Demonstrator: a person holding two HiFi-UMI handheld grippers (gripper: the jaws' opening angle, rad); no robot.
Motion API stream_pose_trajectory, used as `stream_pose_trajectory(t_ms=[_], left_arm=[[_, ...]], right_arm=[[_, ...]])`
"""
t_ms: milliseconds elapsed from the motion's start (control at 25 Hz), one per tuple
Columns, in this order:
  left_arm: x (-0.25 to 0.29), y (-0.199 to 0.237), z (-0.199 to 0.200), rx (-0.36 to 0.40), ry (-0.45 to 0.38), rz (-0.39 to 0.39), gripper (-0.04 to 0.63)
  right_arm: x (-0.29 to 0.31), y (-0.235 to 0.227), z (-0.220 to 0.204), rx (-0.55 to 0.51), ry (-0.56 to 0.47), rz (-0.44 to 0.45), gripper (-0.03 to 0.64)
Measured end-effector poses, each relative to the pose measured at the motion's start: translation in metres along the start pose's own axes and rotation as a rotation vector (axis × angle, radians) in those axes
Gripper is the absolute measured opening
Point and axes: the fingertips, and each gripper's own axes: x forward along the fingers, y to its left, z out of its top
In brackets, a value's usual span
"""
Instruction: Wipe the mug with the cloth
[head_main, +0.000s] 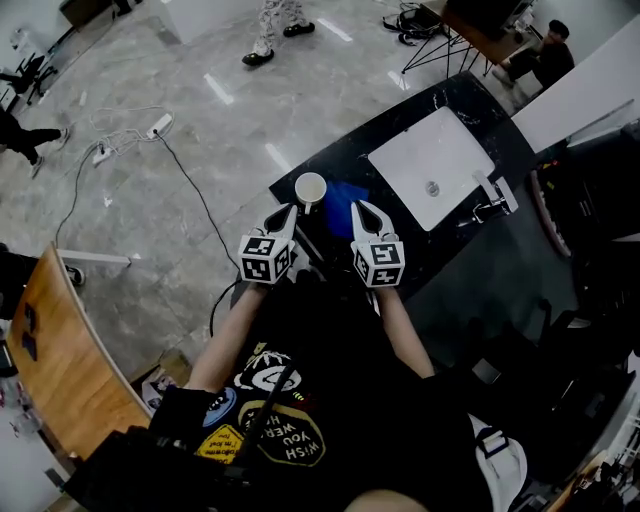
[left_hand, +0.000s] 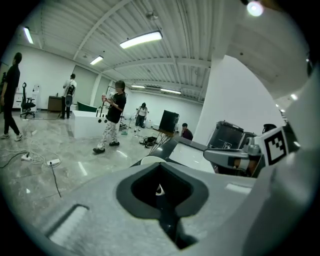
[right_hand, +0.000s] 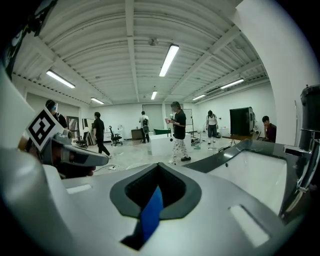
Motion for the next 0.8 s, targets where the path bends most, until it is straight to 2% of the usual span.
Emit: stream_pose_trajectory(t_ms=[440,800], left_arm=[[-0.006,-0.005,0.001,0.032,0.002,-0.012,0.003],[-0.019,0.005,0.001,0.008,-0.001,0.019,0.003]], right_arm=[[0.0,0.004,-0.002,0.01,0.013,0.009,0.002],[0.008,0.022,0.003,-0.015,0.023,0.049,0.002]])
